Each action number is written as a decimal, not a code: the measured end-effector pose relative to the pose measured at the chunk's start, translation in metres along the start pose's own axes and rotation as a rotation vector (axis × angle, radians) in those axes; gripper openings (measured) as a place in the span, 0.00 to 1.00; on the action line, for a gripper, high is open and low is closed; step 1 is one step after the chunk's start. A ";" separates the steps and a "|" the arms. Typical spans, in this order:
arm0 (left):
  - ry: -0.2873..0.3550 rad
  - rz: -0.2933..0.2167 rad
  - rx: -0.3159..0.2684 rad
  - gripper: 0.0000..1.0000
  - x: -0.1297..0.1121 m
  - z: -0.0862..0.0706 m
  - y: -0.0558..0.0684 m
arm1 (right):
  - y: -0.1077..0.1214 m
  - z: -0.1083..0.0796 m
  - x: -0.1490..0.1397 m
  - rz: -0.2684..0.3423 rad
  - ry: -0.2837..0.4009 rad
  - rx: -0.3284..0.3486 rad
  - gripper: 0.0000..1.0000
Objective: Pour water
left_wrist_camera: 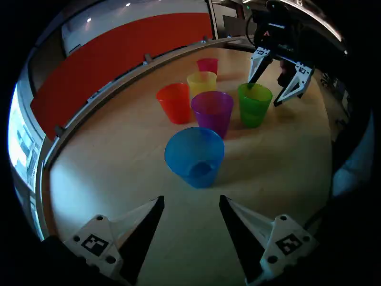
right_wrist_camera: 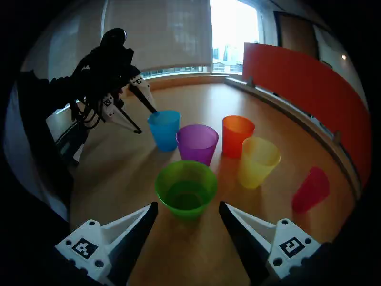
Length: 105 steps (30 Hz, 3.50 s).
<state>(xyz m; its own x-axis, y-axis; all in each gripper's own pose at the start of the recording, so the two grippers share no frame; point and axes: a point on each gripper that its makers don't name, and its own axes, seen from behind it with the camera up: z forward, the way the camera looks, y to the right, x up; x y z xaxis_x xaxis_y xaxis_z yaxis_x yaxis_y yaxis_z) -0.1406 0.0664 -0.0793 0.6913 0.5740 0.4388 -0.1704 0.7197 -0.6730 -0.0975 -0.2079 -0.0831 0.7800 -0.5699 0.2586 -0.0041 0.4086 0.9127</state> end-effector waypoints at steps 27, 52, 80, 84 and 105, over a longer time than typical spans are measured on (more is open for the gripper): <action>0.165 -0.190 0.206 0.85 0.004 -0.061 -0.049 | 0.002 -0.077 0.010 0.143 0.130 -0.198 1.00; 0.434 -0.365 0.426 0.85 0.043 -0.105 -0.095 | 0.051 -0.135 0.041 0.239 0.313 -0.530 0.99; 0.648 -0.412 0.564 0.85 0.095 -0.131 -0.107 | 0.115 -0.211 0.078 0.274 0.584 -0.902 0.99; 0.656 -0.412 0.577 0.85 0.097 -0.129 -0.106 | 0.121 -0.218 0.073 0.289 0.607 -0.958 0.99; 0.735 -0.440 0.648 0.85 0.116 -0.137 -0.115 | 0.142 -0.254 0.051 0.429 0.709 -1.168 0.99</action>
<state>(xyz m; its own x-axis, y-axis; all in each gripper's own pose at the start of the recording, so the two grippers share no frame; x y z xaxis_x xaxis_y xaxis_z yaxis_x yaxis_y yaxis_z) 0.0555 -0.0032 -0.0333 0.9990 -0.0063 -0.0453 0.0061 1.0000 -0.0041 0.1007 0.0015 -0.0206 0.9937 0.0736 -0.0844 -0.0790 0.9949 -0.0626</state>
